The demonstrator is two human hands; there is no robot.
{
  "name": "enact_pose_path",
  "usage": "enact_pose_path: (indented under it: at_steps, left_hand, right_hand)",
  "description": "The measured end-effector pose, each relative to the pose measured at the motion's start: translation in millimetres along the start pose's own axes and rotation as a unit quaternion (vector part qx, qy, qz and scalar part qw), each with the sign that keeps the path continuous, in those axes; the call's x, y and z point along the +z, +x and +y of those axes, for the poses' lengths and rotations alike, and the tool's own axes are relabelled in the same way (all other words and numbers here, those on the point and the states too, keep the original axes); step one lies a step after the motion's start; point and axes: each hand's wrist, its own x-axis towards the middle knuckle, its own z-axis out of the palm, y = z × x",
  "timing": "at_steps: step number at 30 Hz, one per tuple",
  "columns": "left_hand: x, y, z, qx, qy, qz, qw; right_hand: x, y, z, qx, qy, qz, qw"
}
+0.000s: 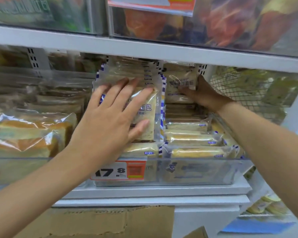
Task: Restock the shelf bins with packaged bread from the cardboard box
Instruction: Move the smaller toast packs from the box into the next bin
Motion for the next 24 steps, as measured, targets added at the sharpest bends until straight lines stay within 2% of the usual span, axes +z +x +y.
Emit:
enact_pose_path:
  at_steps: [1,4,8,10,14,22,24]
  left_hand:
    - [0,0,0,0.0,-0.001,0.0,1.0]
    - [0,0,0,0.001,0.0,0.001,1.0]
    - [0,-1,0,0.003,-0.001,0.006,1.0]
    - [0,-1,0,0.003,-0.001,0.007,1.0]
    - [0,-1,0,0.005,-0.001,0.008,1.0]
    - [1,-2,0,0.006,-0.008,0.02,1.0]
    - [1,-2,0,0.006,-0.007,0.02,1.0]
  right_hand:
    - [-2,-2,0,0.011,0.016,-0.018,1.0]
    - [-10,3,-1,0.037,0.153,0.017,0.987]
    - [-14,13,-11,0.064,0.201,0.082,0.974]
    - [-10,13,-12,0.066,0.178,0.077,0.979]
    - [0,11,1,0.07,0.018,0.065,0.995]
    - [7,10,-10,0.026,-0.124,0.185,0.974]
    - [9,9,-14,0.028,-0.121,0.225,0.966]
